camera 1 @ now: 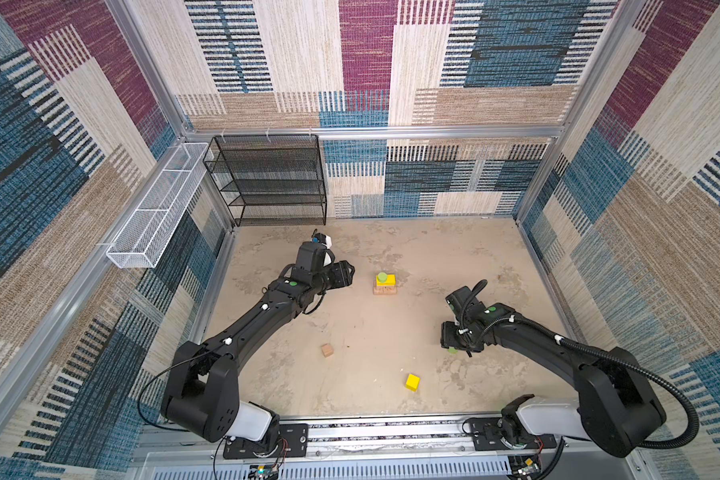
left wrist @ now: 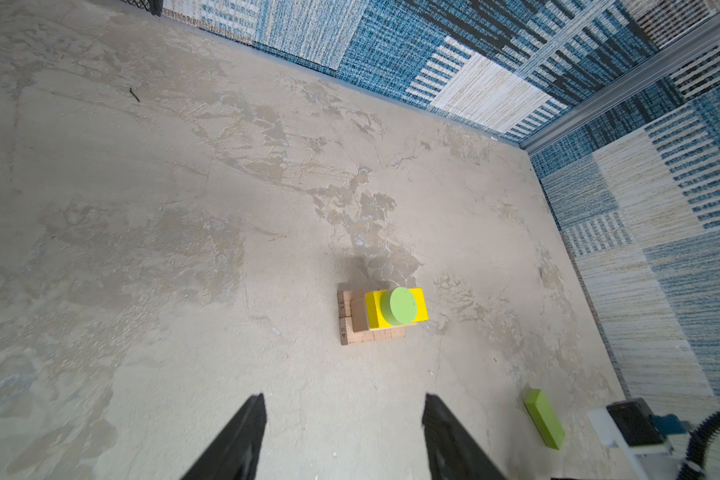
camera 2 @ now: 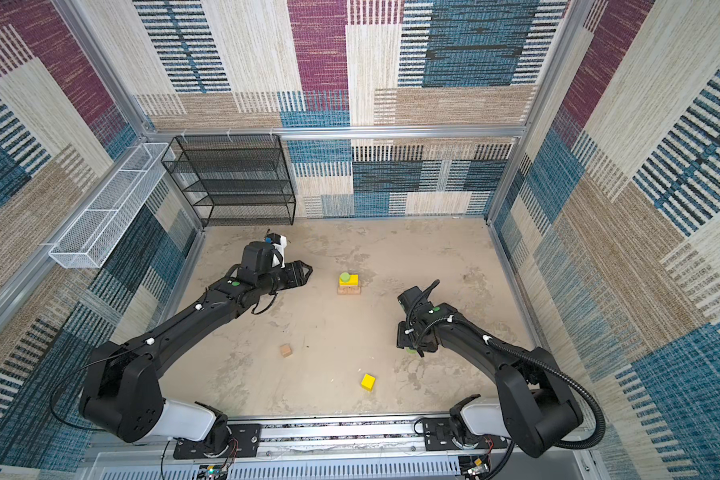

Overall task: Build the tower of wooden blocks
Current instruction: 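Lower the right gripper onto the second green cylinder and close on it, then lift the green cylinder with the right gripper and carry it over the stack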

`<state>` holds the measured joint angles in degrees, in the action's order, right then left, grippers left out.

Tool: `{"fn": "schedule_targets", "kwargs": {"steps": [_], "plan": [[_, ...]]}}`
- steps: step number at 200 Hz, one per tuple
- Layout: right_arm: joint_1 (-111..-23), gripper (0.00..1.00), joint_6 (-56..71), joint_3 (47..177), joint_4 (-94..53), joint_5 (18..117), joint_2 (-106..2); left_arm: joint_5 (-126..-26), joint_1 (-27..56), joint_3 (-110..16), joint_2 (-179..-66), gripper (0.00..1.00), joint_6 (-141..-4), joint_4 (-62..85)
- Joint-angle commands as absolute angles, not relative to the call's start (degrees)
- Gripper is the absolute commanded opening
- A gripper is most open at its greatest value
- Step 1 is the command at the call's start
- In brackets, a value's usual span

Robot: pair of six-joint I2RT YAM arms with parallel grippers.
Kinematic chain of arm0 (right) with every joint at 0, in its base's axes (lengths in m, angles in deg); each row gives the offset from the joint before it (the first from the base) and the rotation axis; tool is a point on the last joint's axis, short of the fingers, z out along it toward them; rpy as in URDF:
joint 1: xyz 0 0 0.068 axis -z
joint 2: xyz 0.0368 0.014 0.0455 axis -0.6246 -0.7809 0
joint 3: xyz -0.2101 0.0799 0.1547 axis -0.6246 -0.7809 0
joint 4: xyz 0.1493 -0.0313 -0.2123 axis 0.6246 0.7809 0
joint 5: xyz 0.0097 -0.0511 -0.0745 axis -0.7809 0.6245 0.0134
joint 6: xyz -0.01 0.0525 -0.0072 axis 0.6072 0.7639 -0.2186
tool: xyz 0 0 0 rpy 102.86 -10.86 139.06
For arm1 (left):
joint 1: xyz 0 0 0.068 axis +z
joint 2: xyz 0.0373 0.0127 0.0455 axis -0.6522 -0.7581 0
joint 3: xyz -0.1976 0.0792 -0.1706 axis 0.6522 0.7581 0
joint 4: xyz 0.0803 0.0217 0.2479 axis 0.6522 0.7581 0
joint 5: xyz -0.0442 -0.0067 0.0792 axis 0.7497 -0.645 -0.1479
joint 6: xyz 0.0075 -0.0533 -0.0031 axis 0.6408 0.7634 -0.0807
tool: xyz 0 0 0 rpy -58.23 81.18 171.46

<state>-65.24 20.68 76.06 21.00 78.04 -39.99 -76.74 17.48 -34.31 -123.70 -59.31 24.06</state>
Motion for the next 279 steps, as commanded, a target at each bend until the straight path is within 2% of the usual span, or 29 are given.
{"fn": "schedule_targets", "kwargs": {"steps": [1,41,156,221,279], "plan": [[-65.5,0.62,22.2,76.3,22.2,79.4,-40.4,-75.6,17.7,-34.6,-123.8,0.65,-59.1,22.4],[-65.9,0.57,23.1,75.9,22.0,79.0,-41.3,-75.3,18.0,-34.7,-124.3,0.65,-59.2,22.4],[-67.0,0.35,23.8,77.0,22.4,80.5,-44.4,-73.8,18.5,-34.8,-125.1,0.64,-58.9,22.2],[-67.3,0.32,22.6,79.5,22.8,79.7,-44.3,-73.3,18.7,-34.8,-125.2,0.64,-58.9,22.1],[-67.3,0.32,18.0,90.5,24.5,79.2,-48.3,-72.3,19.1,-34.5,-125.4,0.64,-58.8,21.6]]}}
